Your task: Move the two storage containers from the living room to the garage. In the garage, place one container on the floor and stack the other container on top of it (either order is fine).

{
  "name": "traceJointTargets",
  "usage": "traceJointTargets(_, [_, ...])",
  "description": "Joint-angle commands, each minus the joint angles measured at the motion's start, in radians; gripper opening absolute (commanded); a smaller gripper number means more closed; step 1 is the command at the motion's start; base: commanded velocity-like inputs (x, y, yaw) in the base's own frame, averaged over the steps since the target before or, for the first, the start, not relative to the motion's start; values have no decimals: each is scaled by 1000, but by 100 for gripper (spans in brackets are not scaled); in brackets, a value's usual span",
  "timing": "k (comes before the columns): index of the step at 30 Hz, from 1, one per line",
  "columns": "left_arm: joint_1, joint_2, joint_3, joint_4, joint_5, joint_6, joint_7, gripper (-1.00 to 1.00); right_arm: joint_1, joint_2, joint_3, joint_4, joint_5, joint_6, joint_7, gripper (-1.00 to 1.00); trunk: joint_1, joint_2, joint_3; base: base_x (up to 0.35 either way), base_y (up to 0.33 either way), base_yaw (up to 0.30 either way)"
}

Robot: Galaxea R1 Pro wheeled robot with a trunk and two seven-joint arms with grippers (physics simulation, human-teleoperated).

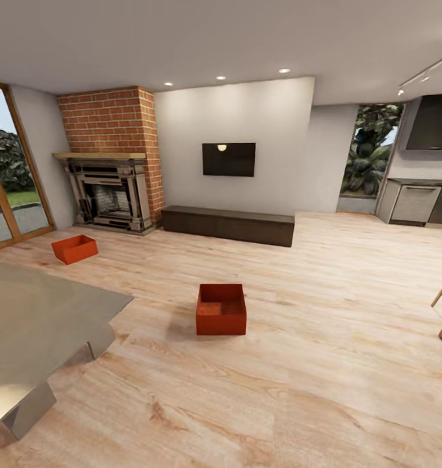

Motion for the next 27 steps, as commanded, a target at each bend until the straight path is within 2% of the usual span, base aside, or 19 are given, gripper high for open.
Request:
traceJointTargets(1, [0,0,-1,-3,6,6,3,100,-1,0,6,3,-6,-6,4,100,1,0,-1,324,0,0])
traceJointTargets(27, [0,-1,-1,-3,6,5,4,100,-1,0,6,3,-6,-6,4,100,1,0,-1,323,0,0])
